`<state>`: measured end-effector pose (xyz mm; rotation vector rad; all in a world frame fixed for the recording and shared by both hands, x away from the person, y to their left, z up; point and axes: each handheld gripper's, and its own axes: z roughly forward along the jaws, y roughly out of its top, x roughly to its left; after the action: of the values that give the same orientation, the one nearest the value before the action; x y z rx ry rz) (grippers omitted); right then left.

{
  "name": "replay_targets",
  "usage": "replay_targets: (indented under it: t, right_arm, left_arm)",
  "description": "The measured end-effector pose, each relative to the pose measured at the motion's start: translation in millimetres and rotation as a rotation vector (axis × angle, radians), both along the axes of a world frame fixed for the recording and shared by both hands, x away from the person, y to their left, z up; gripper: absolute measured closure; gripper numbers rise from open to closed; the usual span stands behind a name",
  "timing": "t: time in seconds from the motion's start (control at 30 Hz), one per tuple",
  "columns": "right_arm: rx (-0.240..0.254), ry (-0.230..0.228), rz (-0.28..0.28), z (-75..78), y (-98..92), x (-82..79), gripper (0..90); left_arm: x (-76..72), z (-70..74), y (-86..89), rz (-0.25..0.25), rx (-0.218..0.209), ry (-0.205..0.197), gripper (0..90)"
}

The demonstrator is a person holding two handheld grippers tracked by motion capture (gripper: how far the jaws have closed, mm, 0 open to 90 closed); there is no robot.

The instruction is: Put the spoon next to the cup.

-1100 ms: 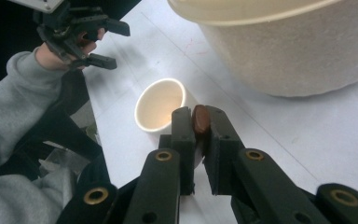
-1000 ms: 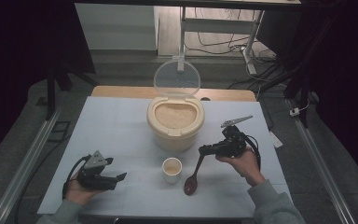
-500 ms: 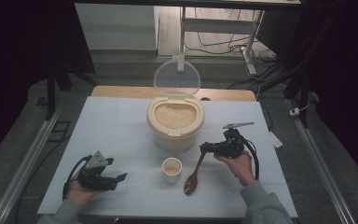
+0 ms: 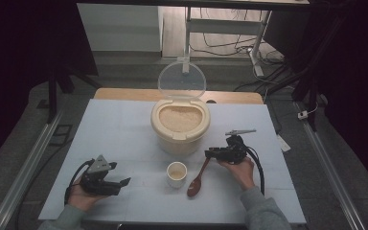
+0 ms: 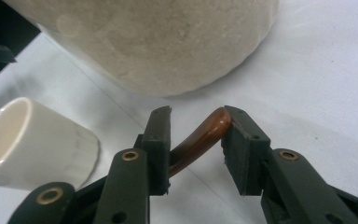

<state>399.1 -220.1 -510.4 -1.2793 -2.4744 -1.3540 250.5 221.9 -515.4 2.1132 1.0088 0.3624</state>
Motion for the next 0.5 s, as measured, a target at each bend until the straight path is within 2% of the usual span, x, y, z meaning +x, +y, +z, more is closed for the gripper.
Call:
replay_targets:
  t: [0.27,0.5]
  right_arm:
    - [-0.073,-0.036,-0.017,-6.0,4.8,1.0,58.9]
    - [-0.124,-0.087,-0.023,-6.3,7.1,-0.2,57.3]
  left_arm:
    - [-0.1,-0.2,-0.3,-0.003,0.003,0.001,20.5]
    - [0.0,-0.6,-1.3,-0.005,0.005,0.002,20.4]
